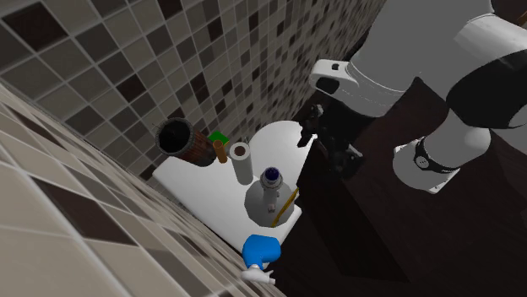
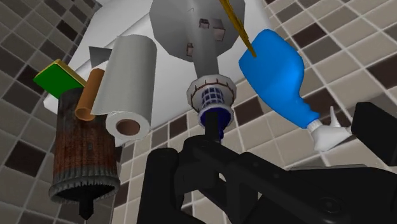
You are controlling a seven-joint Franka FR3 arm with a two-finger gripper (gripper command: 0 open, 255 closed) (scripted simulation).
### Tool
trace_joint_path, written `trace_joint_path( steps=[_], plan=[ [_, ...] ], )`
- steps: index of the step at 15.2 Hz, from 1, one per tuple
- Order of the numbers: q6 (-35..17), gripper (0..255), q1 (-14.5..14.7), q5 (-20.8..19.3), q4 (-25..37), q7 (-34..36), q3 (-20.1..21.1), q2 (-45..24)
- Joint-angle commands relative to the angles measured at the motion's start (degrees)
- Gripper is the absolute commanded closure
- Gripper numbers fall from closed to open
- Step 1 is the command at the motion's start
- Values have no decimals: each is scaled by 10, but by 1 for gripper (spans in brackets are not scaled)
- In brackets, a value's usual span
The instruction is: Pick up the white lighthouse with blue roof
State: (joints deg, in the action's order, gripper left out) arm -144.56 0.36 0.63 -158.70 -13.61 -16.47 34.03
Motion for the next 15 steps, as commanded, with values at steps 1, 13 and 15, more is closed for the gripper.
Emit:
trace_joint_path(
  steps=[1, 13, 15],
  plan=[
    [-72, 0, 22, 24, -7, -28, -31, -49],
    [-281, 0, 480, 446, 47, -408, -452, -245],
    [-284, 0, 582, 528, 59, -479, -543, -261]
  ],
)
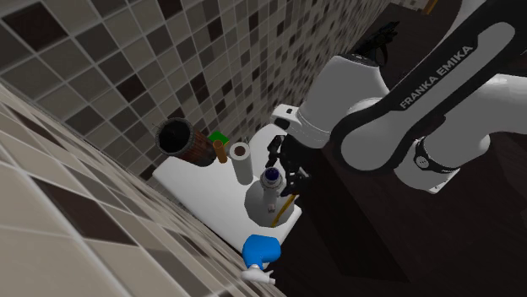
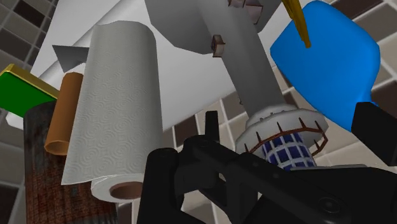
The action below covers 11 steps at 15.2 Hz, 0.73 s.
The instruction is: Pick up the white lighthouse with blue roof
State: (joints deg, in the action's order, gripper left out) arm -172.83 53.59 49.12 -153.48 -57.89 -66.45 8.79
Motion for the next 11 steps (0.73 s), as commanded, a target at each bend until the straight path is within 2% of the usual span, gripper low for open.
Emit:
trace_joint_path(
  steps=[1, 3, 4, 11],
  plan=[
    [3, 0, 159, 119, 19, -100, -145, -26],
    [-2, 0, 162, 107, 17, -91, -149, -20],
    [-2, 255, 154, 102, 16, -87, -140, -18],
    [-2, 255, 154, 102, 16, -87, -140, -18]
  ],
)
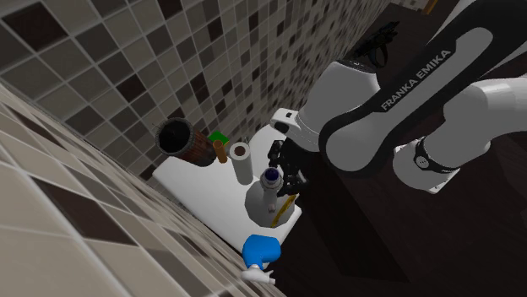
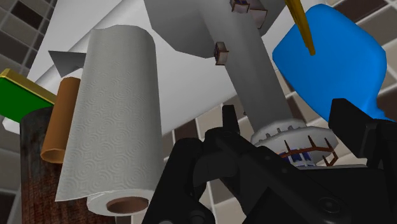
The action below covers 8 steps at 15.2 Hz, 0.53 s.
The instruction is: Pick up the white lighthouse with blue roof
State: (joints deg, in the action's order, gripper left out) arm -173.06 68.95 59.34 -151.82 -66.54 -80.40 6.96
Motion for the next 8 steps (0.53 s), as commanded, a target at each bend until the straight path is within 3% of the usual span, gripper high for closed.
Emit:
trace_joint_path(
  steps=[1, 2, 3, 4, 8],
  plan=[
    [0, 255, -1, 0, 0, 0, 0, 0],
    [0, 255, 9, 3, 1, -3, -10, -1],
    [4, 255, -73, -24, -4, 22, 69, 1],
    [5, 255, -137, -65, -11, 58, 128, 9],
    [16, 255, -303, -220, -31, 190, 273, 42]
  ],
)
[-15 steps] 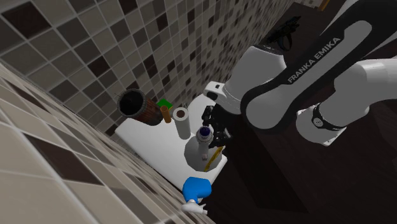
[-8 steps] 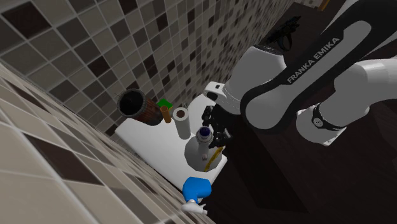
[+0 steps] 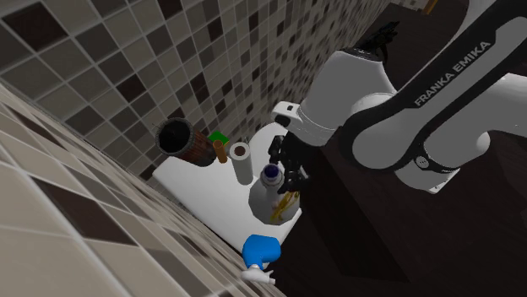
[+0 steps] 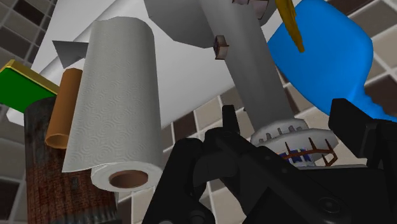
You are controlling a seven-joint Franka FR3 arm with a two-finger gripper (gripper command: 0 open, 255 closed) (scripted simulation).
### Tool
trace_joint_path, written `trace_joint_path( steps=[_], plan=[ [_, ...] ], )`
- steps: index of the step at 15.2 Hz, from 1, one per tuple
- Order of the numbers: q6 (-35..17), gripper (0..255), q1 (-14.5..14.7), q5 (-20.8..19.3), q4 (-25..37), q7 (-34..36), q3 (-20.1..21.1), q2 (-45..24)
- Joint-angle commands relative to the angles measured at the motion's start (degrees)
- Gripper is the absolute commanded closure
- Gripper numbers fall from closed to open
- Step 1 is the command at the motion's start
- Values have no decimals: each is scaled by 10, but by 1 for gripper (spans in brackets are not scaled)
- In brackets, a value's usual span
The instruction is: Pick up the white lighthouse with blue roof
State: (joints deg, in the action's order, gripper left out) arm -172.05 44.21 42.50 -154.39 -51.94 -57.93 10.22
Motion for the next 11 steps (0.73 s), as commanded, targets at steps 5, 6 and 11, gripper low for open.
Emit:
trace_joint_path(
  steps=[5, 6, 11],
  plan=[
    [39, 255, -185, -173, -11, 149, 157, 45],
    [47, 255, -204, -191, -11, 164, 173, 51],
    [73, 255, -252, -237, -8, 205, 214, 72]
  ],
)
